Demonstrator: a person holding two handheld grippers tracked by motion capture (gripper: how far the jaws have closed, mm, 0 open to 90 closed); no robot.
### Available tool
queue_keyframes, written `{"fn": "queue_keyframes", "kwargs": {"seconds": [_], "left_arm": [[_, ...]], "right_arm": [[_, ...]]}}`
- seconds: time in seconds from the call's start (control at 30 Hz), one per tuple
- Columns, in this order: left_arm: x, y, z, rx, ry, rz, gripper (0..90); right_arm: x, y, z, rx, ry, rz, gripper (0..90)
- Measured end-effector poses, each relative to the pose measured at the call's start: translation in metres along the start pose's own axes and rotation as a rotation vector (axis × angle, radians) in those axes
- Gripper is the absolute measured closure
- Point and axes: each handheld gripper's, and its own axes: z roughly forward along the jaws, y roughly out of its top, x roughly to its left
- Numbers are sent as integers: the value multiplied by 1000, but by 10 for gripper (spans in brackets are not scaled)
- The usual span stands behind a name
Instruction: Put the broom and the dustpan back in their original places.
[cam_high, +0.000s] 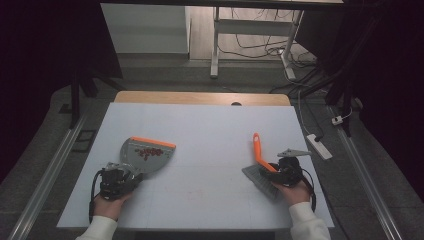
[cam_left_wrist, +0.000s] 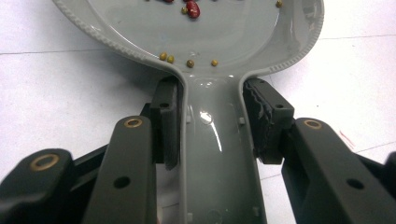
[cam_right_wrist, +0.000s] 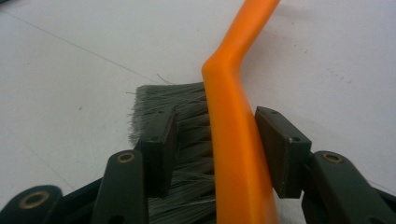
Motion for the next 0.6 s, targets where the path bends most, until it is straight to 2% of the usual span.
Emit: {"fn": "queue_keyframes", "kwargs": {"seconds": [0.13,0.23,0.4,0.6], "left_arm": [[1,0,0,3,9,-12,517],[0,1,0,6,15,-19,454],[1,1,-4,2,19,-7,374],[2,-3,-15,-1,8,30,340]], "right_arm": [[0,0,1,5,-12,3,470],[1,0,-1,-3,-56,-19,462],[3,1,-7,-49,-52,-26,462],[6,2,-16,-94,-12,-57,463]]}}
